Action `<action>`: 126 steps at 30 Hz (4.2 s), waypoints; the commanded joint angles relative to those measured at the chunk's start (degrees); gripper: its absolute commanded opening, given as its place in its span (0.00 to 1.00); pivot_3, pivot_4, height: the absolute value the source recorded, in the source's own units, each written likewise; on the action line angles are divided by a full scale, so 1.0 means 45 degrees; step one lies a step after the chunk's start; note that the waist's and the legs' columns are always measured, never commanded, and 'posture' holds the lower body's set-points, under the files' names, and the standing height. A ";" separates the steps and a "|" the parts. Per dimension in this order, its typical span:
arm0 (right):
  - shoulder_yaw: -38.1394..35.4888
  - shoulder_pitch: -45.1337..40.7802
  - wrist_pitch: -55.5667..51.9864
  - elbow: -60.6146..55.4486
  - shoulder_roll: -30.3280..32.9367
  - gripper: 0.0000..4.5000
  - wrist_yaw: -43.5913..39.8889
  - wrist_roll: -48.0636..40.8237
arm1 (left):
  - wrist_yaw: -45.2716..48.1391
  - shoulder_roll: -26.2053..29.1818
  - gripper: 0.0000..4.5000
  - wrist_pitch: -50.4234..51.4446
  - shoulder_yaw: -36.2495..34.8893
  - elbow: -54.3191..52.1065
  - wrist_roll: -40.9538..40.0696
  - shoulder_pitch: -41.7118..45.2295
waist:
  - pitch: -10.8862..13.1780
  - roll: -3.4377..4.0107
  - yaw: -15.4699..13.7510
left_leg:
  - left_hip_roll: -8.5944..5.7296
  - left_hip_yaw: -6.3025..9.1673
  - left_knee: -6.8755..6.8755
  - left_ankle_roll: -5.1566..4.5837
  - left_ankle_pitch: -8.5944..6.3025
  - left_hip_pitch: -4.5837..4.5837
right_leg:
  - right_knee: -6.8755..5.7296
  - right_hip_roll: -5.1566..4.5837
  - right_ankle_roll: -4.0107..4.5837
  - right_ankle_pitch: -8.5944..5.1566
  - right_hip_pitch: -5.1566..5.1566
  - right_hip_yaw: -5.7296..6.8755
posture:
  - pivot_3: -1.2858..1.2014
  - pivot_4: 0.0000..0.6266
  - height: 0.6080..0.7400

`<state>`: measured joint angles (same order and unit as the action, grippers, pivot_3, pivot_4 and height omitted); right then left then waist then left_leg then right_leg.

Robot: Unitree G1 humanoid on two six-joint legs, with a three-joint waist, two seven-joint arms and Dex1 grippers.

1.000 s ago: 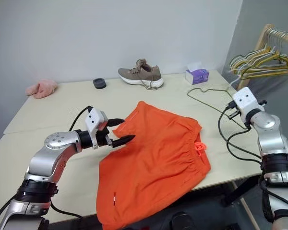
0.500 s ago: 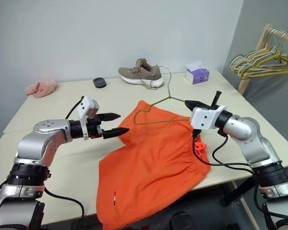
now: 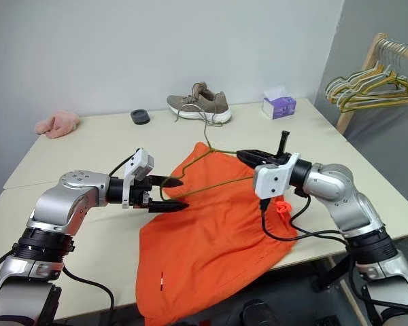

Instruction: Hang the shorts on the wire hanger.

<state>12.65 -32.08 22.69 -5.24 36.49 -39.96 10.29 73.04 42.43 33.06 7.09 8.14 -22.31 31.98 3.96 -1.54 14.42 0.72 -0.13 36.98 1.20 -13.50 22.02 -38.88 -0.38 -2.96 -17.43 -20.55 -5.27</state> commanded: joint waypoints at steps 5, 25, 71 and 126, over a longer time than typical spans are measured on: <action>-0.0218 0.0086 -0.0251 -0.0772 -0.0259 0.00 -0.0223 -0.0460 | 0.0713 0.0185 0.51 -0.0285 0.0240 -0.0590 0.0064 -0.0133 | 0.0000 0.0000 -0.0002 | 0.0000 0.0000 0.0000 0.0000 0.0000 0.0001 | 0.0002 -0.0002 0.0000 0.0000 -0.0001 0.0001 | 0.43 0.04 1.00; -0.1505 0.1429 -0.6041 -0.3337 0.0539 0.71 -0.1447 -0.2625 | -0.0024 0.0348 0.00 -0.2895 0.0135 -0.0895 0.1487 -0.0872 | 0.0008 -0.0001 -0.0028 | -0.0003 0.0000 0.0002 -0.0001 0.0000 0.0001 | 0.0001 -0.0013 0.0000 0.0000 0.0002 0.0000 | 0.42 0.05 1.00; 0.1726 -0.0611 -1.5287 -0.3532 0.2088 0.00 -0.4695 -0.3936 | -0.1181 -0.0399 0.56 -0.3798 -0.0825 -0.1495 0.1497 -0.1696 | -0.0002 0.0003 -0.0018 | -0.0012 0.0033 0.0015 -0.0001 0.0001 0.0196 | -0.0034 -0.0087 0.0046 0.0033 -0.0186 0.0067 | 0.42 0.03 1.00; -0.3992 0.4496 -2.2362 -0.1224 0.4521 0.00 -0.2987 -1.0480 | -0.1125 -0.0299 0.56 -0.3817 -0.1526 -0.0854 0.0634 -0.1106 | -0.0005 -0.0017 0.0663 | 0.0008 -0.0012 0.0018 -0.0004 0.0003 0.0178 | -0.0010 0.0017 -0.0009 0.0002 -0.0169 0.0000 | 0.41 0.06 1.00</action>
<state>-6.94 -8.68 -77.17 -13.63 57.31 -53.90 -37.21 68.53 40.50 17.51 1.73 4.78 -19.76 25.75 3.94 -1.62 17.40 0.76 -0.20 37.07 1.19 -13.49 22.81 -38.93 -0.30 -3.00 -17.42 -21.30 -5.29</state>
